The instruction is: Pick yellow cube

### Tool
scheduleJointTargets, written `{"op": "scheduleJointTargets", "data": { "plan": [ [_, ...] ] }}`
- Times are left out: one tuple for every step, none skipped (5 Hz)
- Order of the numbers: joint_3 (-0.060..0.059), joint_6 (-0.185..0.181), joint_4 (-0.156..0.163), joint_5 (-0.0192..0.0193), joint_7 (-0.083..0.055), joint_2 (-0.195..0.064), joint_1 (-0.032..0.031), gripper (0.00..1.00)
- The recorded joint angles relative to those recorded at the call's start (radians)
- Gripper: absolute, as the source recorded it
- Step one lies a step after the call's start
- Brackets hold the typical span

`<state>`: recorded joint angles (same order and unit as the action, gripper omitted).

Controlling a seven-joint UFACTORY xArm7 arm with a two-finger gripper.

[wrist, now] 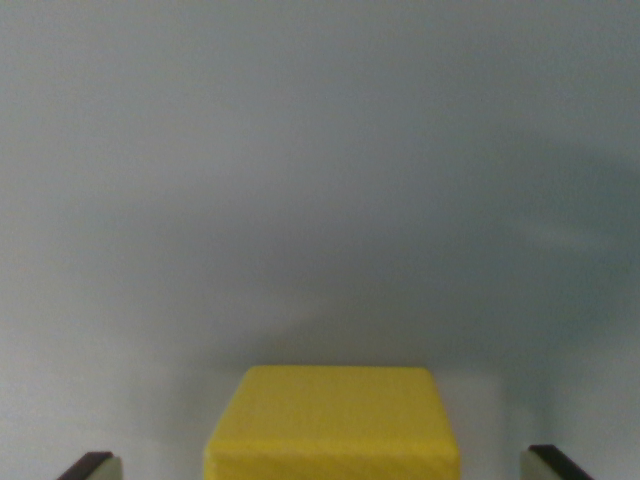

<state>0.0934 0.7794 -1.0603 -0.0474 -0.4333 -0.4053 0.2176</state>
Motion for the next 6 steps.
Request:
{"op": "scheduleJointTargets", "data": {
  "plan": [
    [0.0, 0.0, 0.0, 0.0, 0.0, 0.0, 0.0, 0.0],
    [0.0, -0.001, 0.001, -0.0001, -0.001, -0.001, 0.0004, 0.0],
    [0.0, -0.001, 0.001, -0.0001, -0.001, -0.001, 0.0004, 0.0],
    [0.0, -0.001, 0.001, -0.0001, -0.001, -0.001, 0.0004, 0.0],
    [0.0, -0.001, 0.001, -0.0001, -0.001, -0.001, 0.0004, 0.0],
    [0.0, -0.001, 0.001, -0.0001, -0.001, -0.001, 0.0004, 1.0]
  ]
}}
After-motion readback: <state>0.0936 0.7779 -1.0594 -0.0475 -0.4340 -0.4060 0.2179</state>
